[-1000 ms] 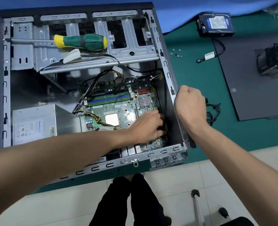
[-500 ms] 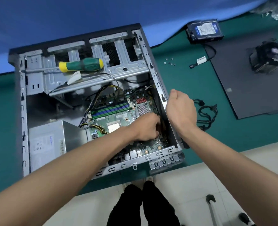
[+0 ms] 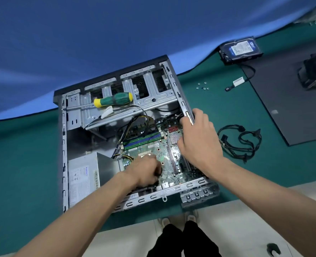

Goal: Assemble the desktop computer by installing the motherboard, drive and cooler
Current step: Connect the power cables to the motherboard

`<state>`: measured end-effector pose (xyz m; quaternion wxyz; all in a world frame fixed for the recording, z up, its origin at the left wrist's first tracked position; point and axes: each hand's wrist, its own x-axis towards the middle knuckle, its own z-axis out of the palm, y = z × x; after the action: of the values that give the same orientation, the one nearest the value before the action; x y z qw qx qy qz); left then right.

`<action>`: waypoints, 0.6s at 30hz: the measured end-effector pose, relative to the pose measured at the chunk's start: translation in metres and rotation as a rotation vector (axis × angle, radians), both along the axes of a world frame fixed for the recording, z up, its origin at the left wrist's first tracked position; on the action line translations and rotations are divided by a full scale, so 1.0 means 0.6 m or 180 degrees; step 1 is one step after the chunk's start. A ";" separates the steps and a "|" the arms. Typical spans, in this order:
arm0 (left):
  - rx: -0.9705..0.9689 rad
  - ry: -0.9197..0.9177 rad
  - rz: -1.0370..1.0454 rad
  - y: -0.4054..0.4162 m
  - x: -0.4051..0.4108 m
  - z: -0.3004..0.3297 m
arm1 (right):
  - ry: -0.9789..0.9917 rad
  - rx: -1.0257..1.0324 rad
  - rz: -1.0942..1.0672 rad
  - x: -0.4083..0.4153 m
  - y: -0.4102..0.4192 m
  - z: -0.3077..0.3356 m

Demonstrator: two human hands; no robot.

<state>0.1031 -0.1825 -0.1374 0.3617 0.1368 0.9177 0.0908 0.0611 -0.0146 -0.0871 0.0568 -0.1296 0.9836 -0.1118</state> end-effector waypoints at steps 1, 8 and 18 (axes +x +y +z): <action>-0.0051 0.0059 -0.0113 0.001 0.000 -0.002 | -0.0061 0.0065 0.0031 -0.001 -0.001 0.000; 0.0085 0.0353 0.0001 -0.004 -0.002 -0.012 | -0.0303 0.0088 0.0025 -0.005 -0.001 0.000; 0.0074 0.0134 -0.0192 0.001 -0.003 -0.022 | -0.0529 0.0093 0.0015 -0.010 -0.001 0.000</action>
<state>0.1013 -0.1818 -0.1507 0.3432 0.1704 0.9195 0.0876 0.0551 -0.0153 -0.0872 0.1403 -0.1214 0.9767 -0.1077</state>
